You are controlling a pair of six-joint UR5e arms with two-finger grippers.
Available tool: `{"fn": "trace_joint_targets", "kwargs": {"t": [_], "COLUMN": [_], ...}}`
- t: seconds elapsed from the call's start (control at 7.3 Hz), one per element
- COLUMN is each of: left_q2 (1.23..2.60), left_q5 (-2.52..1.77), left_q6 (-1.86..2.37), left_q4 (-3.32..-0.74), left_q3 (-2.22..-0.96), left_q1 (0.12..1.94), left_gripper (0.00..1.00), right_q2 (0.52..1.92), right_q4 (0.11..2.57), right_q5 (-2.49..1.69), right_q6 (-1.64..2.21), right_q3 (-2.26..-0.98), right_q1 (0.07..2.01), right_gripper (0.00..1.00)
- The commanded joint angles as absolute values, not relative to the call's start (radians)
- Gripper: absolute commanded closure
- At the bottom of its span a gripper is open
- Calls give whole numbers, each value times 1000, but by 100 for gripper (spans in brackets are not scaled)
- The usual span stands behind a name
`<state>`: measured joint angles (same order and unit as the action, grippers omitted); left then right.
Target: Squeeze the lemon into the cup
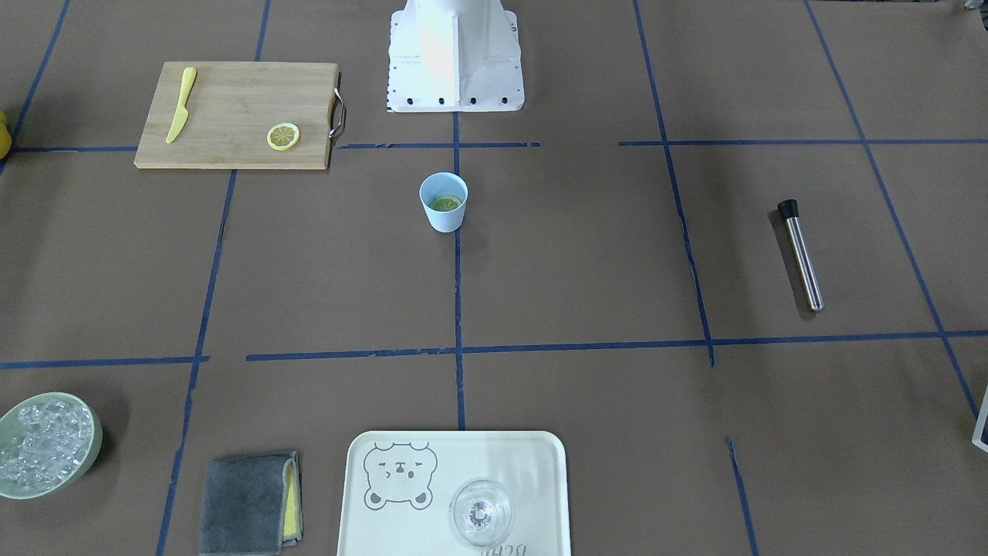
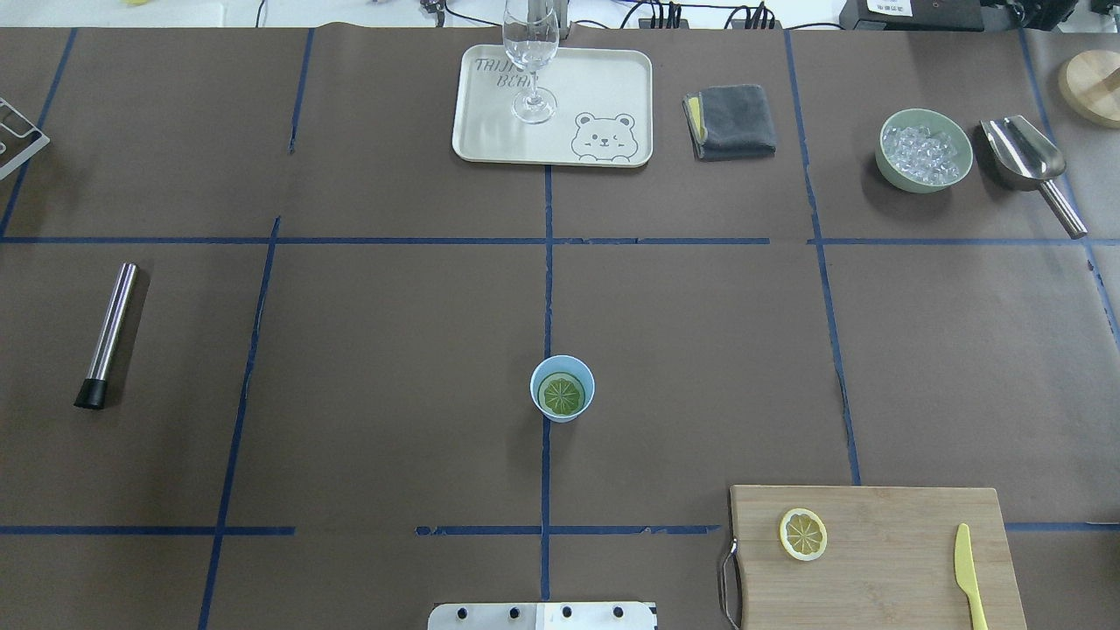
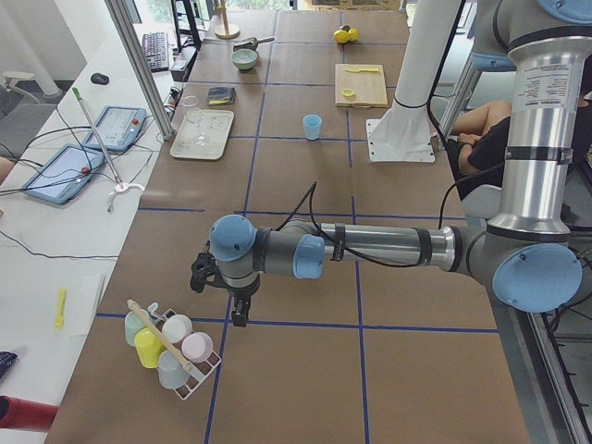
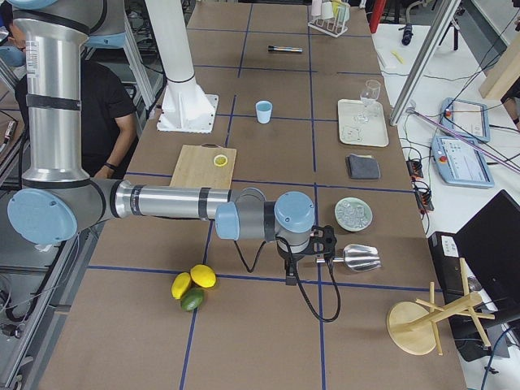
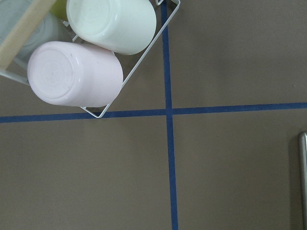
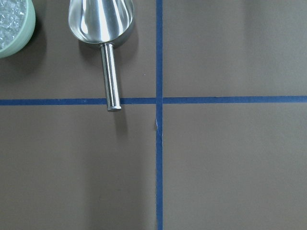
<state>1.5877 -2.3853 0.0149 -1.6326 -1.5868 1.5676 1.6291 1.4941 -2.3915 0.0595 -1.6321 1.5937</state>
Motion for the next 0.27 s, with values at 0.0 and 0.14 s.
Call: {"fn": "trace_joint_targets", "kwargs": {"t": [0.0,0.14], "left_q2": [1588,1588], "left_q5": [-2385,-2385], "left_q6": [14,14], "left_q4": [-1632,-1634], "left_q3": [-1591,-1589], "left_q1": [1566,1568], "left_gripper": [0,0], "right_q2": [1629,1629], "right_q4": [1494,1494], "right_q5": [-2391,-2391], "right_q6": [58,60], "right_q3": [-1632,-1634], "right_q1": [1594,1597], "right_gripper": [0,0]}}
